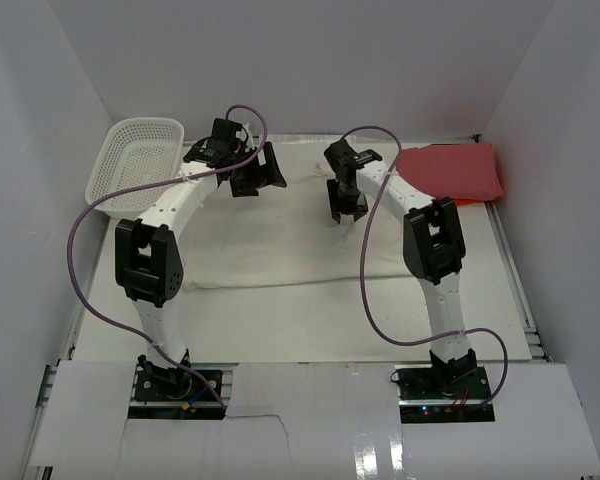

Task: Fold and stack the t-shirts
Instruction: Fold the flattened tshirt in 1/3 of the way

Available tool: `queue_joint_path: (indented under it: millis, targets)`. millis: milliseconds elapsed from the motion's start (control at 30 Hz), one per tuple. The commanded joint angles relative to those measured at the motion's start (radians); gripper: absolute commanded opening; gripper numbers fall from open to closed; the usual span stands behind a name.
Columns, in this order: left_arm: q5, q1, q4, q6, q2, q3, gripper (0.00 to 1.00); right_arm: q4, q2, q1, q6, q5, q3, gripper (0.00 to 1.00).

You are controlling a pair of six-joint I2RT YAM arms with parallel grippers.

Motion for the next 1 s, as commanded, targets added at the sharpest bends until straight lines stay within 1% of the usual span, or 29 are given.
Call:
queue_joint_path:
  millis: [0,267,333,400,467,667,767,833,867,900,933,967]
  targets:
    - [0.027,-0.002,-0.025,-0.019,0.016,0.043,0.98,-0.058,0.037,0.016,0.016,0.042,0.048,0.53]
    - [0.015,-0.002,-0.023,-0.001,0.03,0.028,0.98,-0.116,0.085,0.03,0.027,0.131,0.053,0.5]
    - [0.011,-0.002,-0.023,0.0,0.032,0.028,0.98,-0.119,0.091,0.033,0.028,0.14,0.053,0.44]
    - [0.013,-0.002,-0.025,0.004,0.035,0.03,0.98,-0.128,0.096,0.038,0.03,0.163,0.058,0.27]
    - [0.013,0.0,-0.023,0.005,0.038,0.03,0.98,-0.131,0.096,0.038,0.034,0.177,0.064,0.17]
    - [0.018,-0.002,-0.023,0.004,0.044,0.027,0.98,-0.101,0.048,0.044,0.027,0.17,0.077,0.15]
    - [0.027,0.0,-0.023,0.005,0.047,0.023,0.98,-0.074,0.009,0.042,0.019,0.17,0.07,0.17]
    - [0.031,-0.002,-0.022,0.01,0.049,0.017,0.98,-0.03,-0.036,0.036,0.025,0.183,0.019,0.17]
    - [0.033,-0.002,-0.02,0.01,0.049,0.014,0.98,-0.003,-0.053,0.026,0.03,0.159,-0.008,0.17]
    - [0.031,0.0,-0.019,0.013,0.047,0.008,0.98,0.036,-0.101,0.018,0.03,0.122,-0.093,0.17]
    - [0.033,-0.002,-0.019,0.014,0.046,0.007,0.98,0.077,-0.129,0.01,0.033,0.063,-0.14,0.17]
    - [0.033,0.0,-0.014,0.016,0.047,0.004,0.98,0.164,-0.155,-0.007,0.036,0.03,-0.189,0.16]
